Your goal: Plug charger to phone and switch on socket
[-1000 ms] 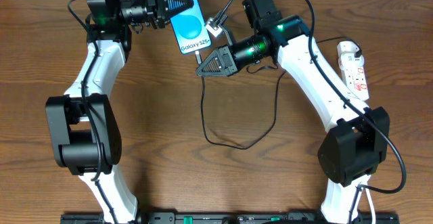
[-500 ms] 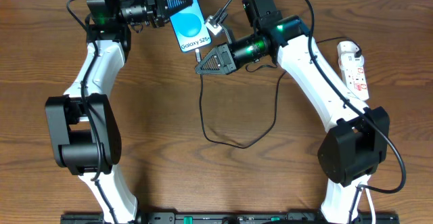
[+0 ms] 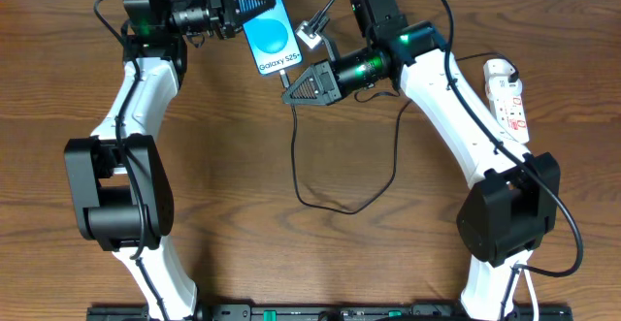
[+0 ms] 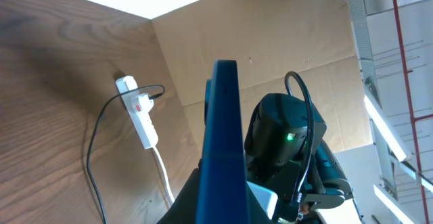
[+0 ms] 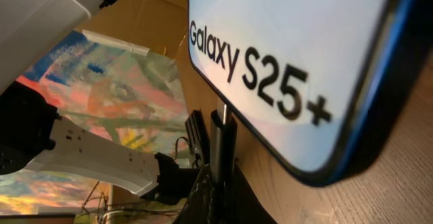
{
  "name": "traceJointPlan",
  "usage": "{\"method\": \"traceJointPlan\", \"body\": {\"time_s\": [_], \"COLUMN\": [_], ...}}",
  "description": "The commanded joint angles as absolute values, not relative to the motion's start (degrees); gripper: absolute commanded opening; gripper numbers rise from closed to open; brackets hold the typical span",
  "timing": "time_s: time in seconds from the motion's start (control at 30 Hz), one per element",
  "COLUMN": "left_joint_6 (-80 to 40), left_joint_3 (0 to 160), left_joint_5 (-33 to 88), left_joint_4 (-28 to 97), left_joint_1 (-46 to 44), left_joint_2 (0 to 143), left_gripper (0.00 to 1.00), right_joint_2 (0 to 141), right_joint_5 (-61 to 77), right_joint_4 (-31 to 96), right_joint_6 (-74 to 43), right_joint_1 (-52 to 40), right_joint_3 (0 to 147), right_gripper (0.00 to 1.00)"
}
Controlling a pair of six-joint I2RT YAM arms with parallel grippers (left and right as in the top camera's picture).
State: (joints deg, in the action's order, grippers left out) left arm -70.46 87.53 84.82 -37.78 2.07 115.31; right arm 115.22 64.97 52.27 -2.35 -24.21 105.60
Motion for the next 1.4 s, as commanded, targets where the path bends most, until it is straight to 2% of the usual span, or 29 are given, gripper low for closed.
{"method": "traceJointPlan", "body": {"time_s": [0.0,0.63,1.37], "left_joint_6": [-69.2,-69.3,-74.7], "left_joint_3": [88.4,88.4,88.4], "left_joint_5": [89.4,87.8,85.7], "left_joint_4": [-38.3,-38.2,-38.2], "left_joint_1": [1.6,1.7,1.7], "left_joint_2": [114.2,114.2,114.2], "left_gripper": [0.07,0.07,0.07], "right_joint_2": [114.4,114.4,114.3], "right_joint_5": [66.4,66.8,71.1], "right_joint_4": [52.0,55.6,56.2], "right_joint_6": [-2.0,0.1,0.1], "right_joint_1": [-23.3,-24.1,-24.1], "right_joint_3": [105.8,105.8,105.8], "right_gripper": [0.01,0.01,0.01]}}
